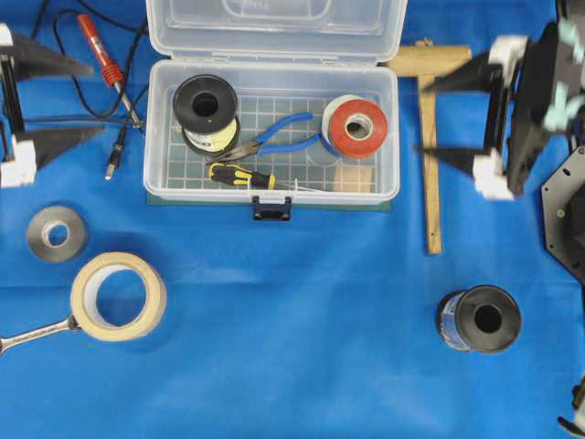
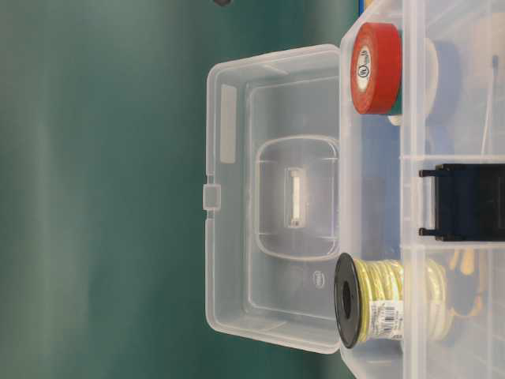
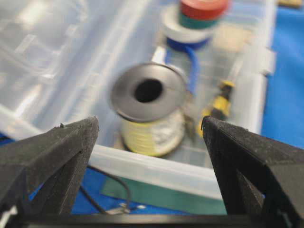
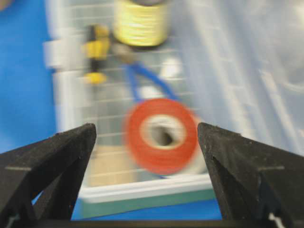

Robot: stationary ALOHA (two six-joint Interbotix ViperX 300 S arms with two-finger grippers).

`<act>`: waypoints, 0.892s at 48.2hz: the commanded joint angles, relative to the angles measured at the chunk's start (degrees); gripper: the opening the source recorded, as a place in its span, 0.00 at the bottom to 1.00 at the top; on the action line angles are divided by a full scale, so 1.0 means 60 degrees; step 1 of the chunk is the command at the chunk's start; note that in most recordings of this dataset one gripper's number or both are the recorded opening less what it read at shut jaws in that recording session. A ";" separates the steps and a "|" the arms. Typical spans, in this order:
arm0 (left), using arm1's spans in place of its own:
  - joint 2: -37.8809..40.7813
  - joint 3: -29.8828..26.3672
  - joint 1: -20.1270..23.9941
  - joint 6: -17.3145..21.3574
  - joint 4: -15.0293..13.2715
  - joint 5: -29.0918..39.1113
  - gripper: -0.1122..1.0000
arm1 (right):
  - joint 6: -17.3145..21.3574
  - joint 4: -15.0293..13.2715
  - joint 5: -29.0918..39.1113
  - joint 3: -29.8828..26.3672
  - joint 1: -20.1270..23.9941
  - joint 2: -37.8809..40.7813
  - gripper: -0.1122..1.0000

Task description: Open the tool box with both arms.

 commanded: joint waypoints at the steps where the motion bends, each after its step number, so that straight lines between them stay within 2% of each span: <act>1: 0.0015 -0.0059 -0.0322 0.0015 0.0015 0.0000 0.89 | 0.0000 0.0015 0.0073 -0.0103 0.0396 0.0103 0.87; 8: 0.0073 0.0015 -0.0718 0.0029 0.0015 0.0000 0.89 | 0.0015 0.0015 0.0117 -0.0117 0.0703 0.0396 0.87; 17: -0.0059 0.0029 -0.0952 0.0029 0.0015 0.0220 0.89 | -0.0103 -0.0059 0.0205 -0.0103 0.0718 0.0439 0.87; 30: -0.1128 0.0220 -0.1362 0.0015 0.0000 0.1260 0.89 | -0.0059 -0.0059 0.1216 0.0381 0.0762 -0.1157 0.87; 43: -0.2109 0.0937 -0.1743 -0.0103 0.0000 0.1362 0.89 | 0.0000 0.0000 0.1245 0.1392 0.0776 -0.2622 0.87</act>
